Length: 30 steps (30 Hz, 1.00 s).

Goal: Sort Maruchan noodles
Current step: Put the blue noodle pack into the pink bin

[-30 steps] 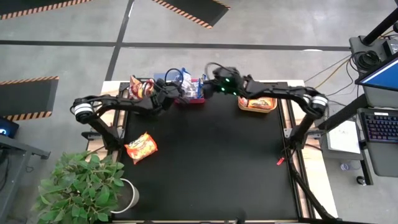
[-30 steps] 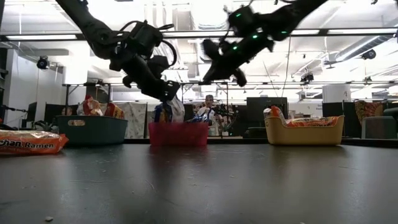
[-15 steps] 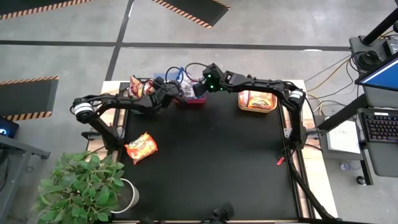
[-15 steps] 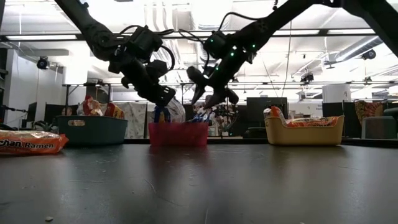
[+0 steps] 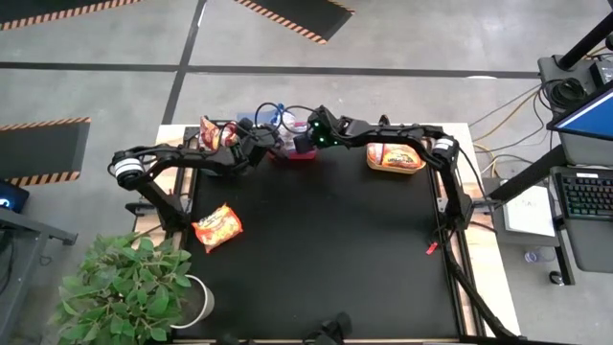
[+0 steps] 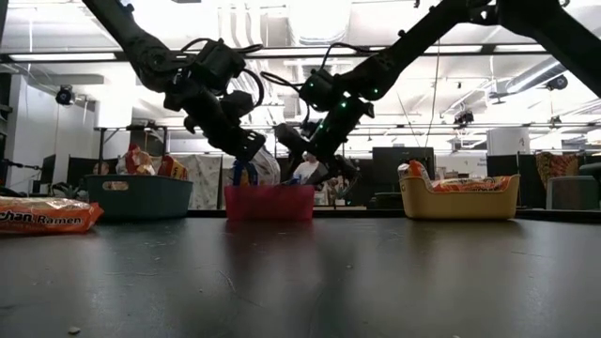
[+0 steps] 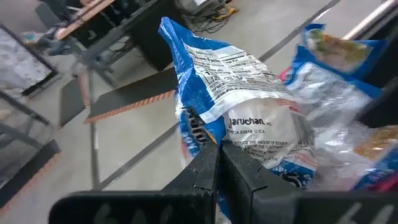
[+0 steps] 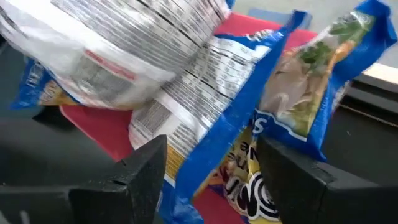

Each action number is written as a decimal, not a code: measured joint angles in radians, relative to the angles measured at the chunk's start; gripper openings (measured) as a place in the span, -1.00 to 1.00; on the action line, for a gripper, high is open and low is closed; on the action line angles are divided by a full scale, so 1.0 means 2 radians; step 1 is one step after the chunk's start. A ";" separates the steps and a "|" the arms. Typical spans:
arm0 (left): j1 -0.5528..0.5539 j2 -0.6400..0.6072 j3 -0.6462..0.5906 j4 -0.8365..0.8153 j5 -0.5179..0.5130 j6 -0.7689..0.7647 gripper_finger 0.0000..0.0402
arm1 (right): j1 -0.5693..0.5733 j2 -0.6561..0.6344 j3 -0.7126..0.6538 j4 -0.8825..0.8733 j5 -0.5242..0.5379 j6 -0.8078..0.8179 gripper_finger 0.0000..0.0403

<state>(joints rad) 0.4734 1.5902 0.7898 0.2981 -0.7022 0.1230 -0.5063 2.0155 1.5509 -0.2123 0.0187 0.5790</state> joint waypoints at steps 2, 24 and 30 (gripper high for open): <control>0.000 0.000 0.000 0.000 0.007 0.000 -1.00 | 0.001 0.002 0.000 0.011 0.000 -0.003 0.14; -0.001 -0.001 0.005 0.003 0.076 -0.022 -1.00 | 0.005 -0.005 -0.002 0.093 0.004 -0.054 -0.96; -0.001 -0.001 0.023 0.001 0.107 -0.031 -1.00 | 0.009 -0.033 -0.001 0.099 0.004 -0.069 -0.96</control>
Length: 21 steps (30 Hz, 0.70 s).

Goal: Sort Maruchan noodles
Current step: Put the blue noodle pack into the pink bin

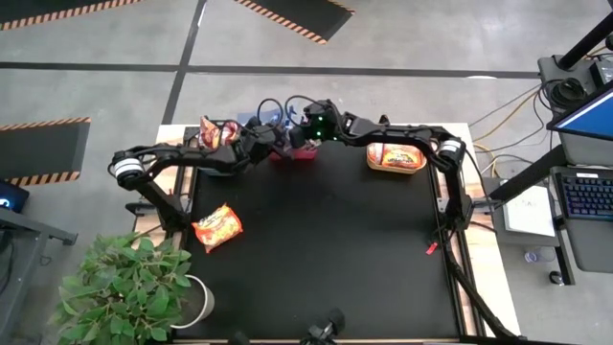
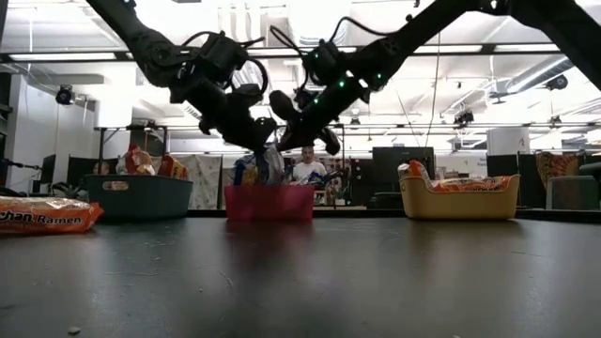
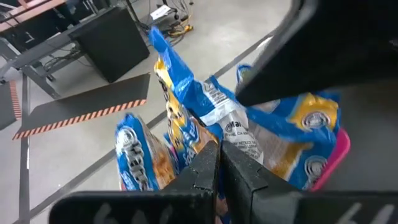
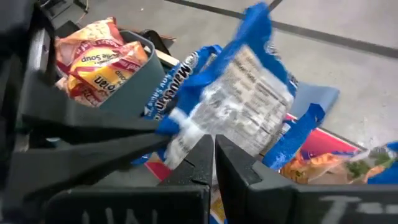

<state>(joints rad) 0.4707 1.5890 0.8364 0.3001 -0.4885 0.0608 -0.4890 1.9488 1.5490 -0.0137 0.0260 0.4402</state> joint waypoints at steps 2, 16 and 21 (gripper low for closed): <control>0.000 0.000 0.006 -0.002 -0.001 0.000 -1.00 | 0.000 -0.001 0.000 -0.001 0.000 -0.004 -0.96; 0.001 0.001 0.010 -0.017 -0.015 0.017 -1.00 | -0.007 -0.005 0.016 -0.111 0.000 0.016 -0.51; 0.001 0.001 0.010 -0.020 -0.017 0.018 -1.00 | -0.006 -0.005 0.015 -0.121 0.000 0.029 -0.12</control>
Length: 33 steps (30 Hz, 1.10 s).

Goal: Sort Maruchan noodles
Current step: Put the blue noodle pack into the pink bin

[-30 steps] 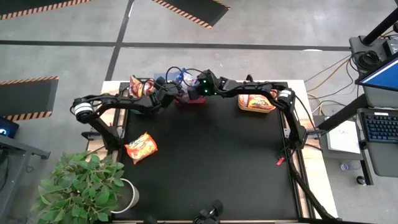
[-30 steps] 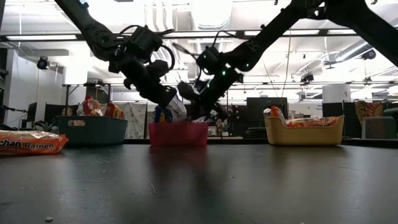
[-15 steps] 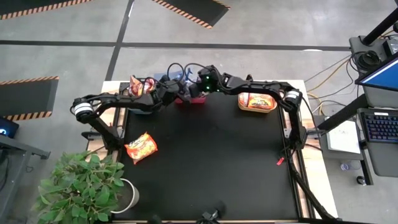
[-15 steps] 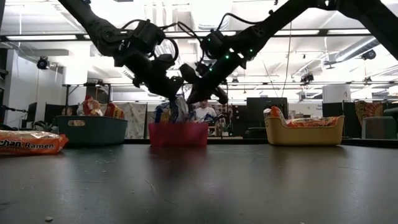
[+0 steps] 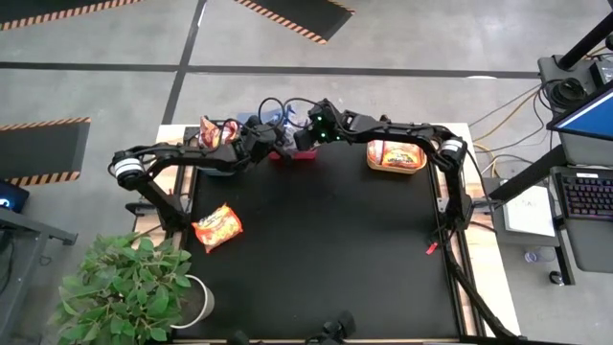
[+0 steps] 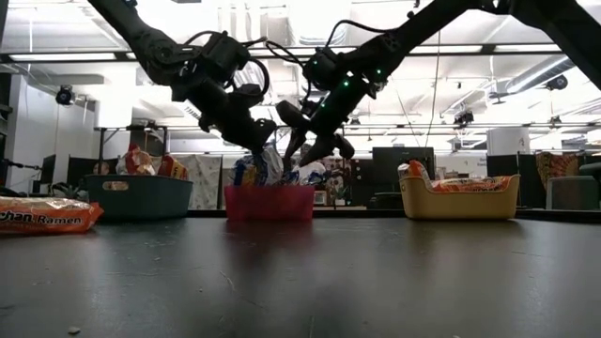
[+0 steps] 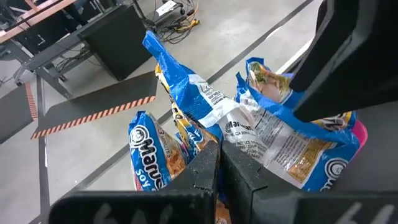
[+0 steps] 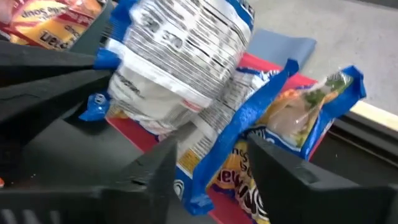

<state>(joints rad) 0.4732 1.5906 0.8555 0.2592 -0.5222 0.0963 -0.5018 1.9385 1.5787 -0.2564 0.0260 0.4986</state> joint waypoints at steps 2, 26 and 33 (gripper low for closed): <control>0.000 0.000 0.000 -0.005 0.000 0.000 -1.00 | 0.000 0.004 -0.001 0.001 0.000 0.005 0.00; 0.001 0.000 0.000 -0.011 0.000 0.000 -1.00 | 0.004 0.059 -0.001 0.093 0.000 0.001 -0.88; 0.001 -0.003 0.000 -0.011 0.047 -0.008 -1.00 | 0.006 0.051 -0.001 0.113 0.002 -0.014 -0.96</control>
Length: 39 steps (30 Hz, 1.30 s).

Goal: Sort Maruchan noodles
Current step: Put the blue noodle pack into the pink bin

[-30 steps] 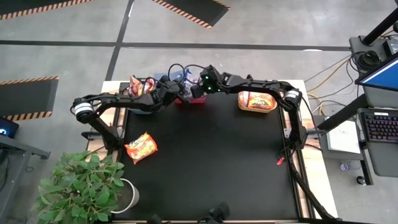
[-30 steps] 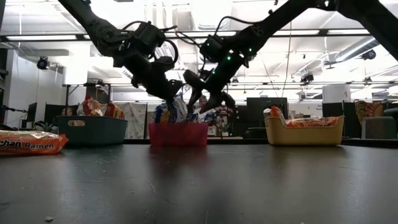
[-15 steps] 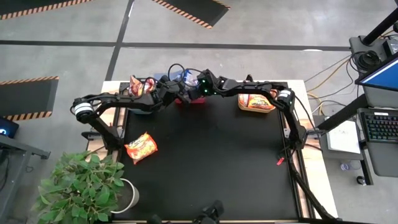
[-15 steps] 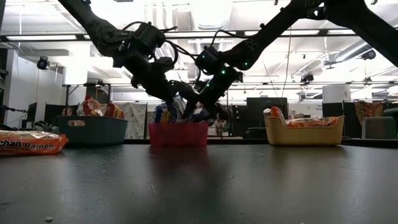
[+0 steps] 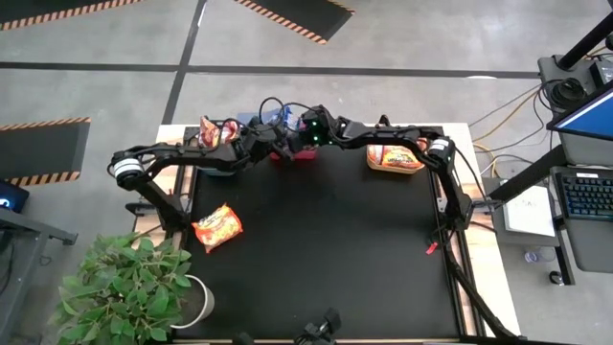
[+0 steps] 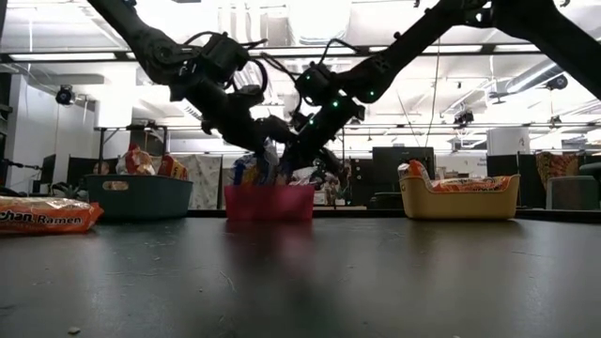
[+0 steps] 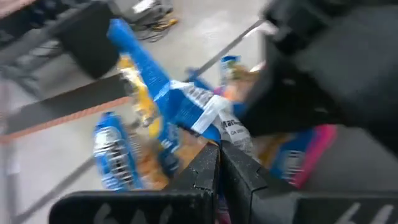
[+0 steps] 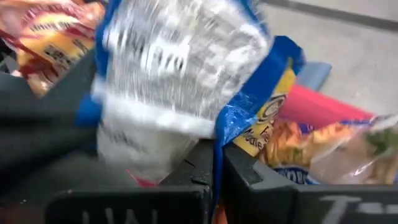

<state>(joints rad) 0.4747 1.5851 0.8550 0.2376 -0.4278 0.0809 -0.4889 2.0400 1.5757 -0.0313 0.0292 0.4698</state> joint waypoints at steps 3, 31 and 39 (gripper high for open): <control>-0.001 -0.009 0.000 -0.002 0.037 -0.016 -1.00 | 0.000 -0.013 0.000 0.001 0.000 -0.010 -0.96; 0.007 -0.001 0.000 -0.006 0.009 -0.021 -0.88 | -0.003 -0.053 0.003 -0.028 0.053 -0.036 -0.69; 0.007 -0.013 0.000 -0.019 0.008 -0.012 -0.61 | -0.004 -0.054 0.010 -0.008 0.052 -0.063 -0.56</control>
<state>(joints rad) 0.4889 1.5583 0.8558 0.1995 -0.4110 0.0560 -0.4961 1.9323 1.5963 -0.0480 0.1335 0.3430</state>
